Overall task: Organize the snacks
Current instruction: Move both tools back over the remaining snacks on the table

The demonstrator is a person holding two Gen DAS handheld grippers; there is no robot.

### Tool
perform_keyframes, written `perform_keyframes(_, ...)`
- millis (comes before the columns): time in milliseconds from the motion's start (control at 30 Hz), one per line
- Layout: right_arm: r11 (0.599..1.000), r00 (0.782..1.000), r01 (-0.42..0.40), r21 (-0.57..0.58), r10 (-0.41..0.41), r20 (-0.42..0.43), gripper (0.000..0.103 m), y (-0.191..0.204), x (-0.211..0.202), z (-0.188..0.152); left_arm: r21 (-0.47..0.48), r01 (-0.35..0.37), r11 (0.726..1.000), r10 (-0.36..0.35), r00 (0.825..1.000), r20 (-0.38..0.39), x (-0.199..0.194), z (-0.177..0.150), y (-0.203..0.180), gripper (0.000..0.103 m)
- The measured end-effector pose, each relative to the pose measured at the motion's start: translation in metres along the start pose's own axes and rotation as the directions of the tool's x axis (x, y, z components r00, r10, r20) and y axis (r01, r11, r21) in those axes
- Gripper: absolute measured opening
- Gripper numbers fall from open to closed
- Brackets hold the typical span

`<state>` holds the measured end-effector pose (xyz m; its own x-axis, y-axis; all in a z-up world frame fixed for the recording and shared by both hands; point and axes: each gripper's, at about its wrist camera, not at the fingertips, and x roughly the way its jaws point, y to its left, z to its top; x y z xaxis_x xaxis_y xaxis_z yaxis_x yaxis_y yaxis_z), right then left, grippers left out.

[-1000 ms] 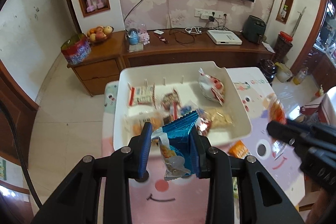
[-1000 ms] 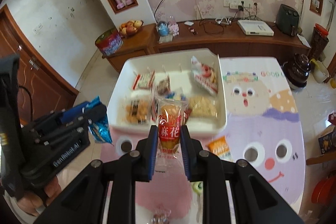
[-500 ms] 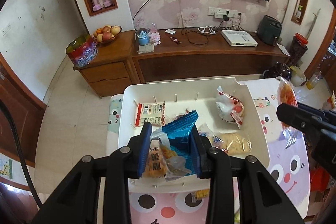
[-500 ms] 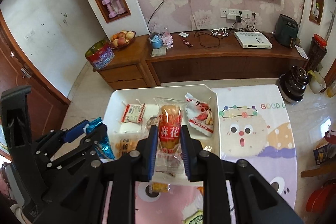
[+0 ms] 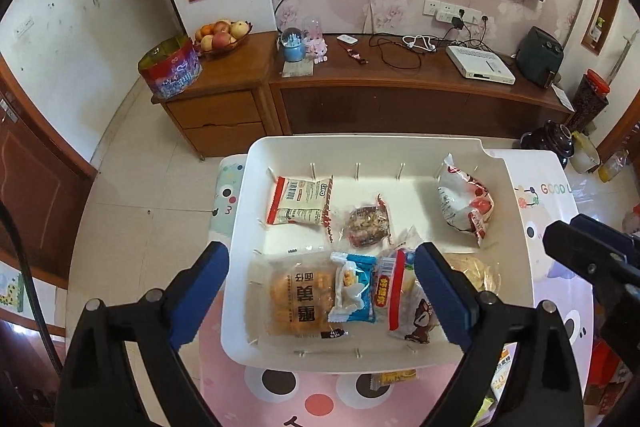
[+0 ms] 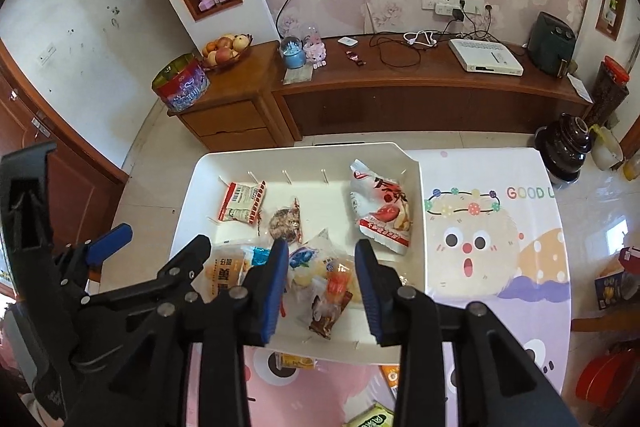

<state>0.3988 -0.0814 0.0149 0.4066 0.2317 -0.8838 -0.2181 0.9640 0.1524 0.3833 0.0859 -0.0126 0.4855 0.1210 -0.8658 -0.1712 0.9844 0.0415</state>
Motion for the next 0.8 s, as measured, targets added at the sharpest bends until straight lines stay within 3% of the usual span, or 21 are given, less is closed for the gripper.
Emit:
perform_keyframes(400, 1.0, 1.0, 0.003, -0.009, -0.003, 0.005, 0.035, 0.003, -0.004, -0.005, 0.0, 0.011, 1.0, -0.011, 1.0, 0.018, -0.01, -0.005, 0.005, 0.093)
perform_keyframes(800, 1.0, 1.0, 0.001, -0.022, -0.001, -0.001, 0.035, 0.013, -0.014, -0.03, 0.024, 0.036, 0.999, -0.037, 0.998, 0.041, -0.036, -0.03, 0.008, 0.093)
